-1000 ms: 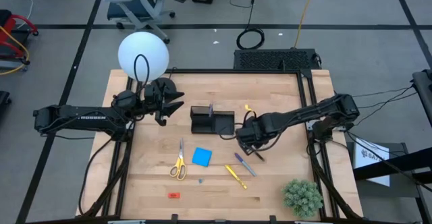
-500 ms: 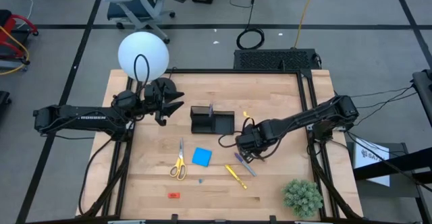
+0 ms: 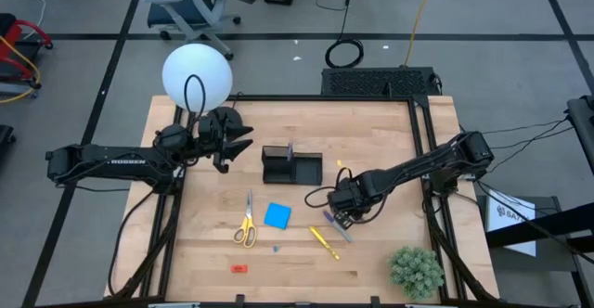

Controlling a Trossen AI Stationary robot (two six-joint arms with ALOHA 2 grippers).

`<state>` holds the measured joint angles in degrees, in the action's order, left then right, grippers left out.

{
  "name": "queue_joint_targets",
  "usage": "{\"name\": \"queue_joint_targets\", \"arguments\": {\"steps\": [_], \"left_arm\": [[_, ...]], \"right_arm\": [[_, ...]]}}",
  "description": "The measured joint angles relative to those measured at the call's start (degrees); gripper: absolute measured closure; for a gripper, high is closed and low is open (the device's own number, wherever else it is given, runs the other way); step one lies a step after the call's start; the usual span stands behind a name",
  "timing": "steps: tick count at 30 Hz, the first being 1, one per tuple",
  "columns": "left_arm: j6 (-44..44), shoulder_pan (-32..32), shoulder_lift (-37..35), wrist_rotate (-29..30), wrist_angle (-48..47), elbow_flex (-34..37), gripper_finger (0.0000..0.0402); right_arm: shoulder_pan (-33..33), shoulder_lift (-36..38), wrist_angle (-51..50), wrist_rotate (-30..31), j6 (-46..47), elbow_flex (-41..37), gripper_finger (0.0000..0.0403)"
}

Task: Pick and place office supplies into organizer
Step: Put the black pen into the black mesh desk organizer

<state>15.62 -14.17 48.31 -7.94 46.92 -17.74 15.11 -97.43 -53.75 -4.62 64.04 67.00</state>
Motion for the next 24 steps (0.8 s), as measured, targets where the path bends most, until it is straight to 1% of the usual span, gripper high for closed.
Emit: {"name": "queue_joint_targets", "arguments": {"steps": [6,12,24], "left_arm": [[0.00,0.00,0.00,0.00,0.00,0.00,0.0192],[0.00,0.00,0.00,0.00,0.00,0.00,0.0192],[0.00,0.00,0.00,0.00,0.00,0.00,0.0192]], "right_arm": [[0.39,0.00,2.14,-0.07,0.23,-2.05,0.0332],[0.37,0.00,7.01,-1.35,0.23,-4.49,0.0332],[0.37,0.00,7.28,-1.19,-0.25,-4.65,0.0332]]}}
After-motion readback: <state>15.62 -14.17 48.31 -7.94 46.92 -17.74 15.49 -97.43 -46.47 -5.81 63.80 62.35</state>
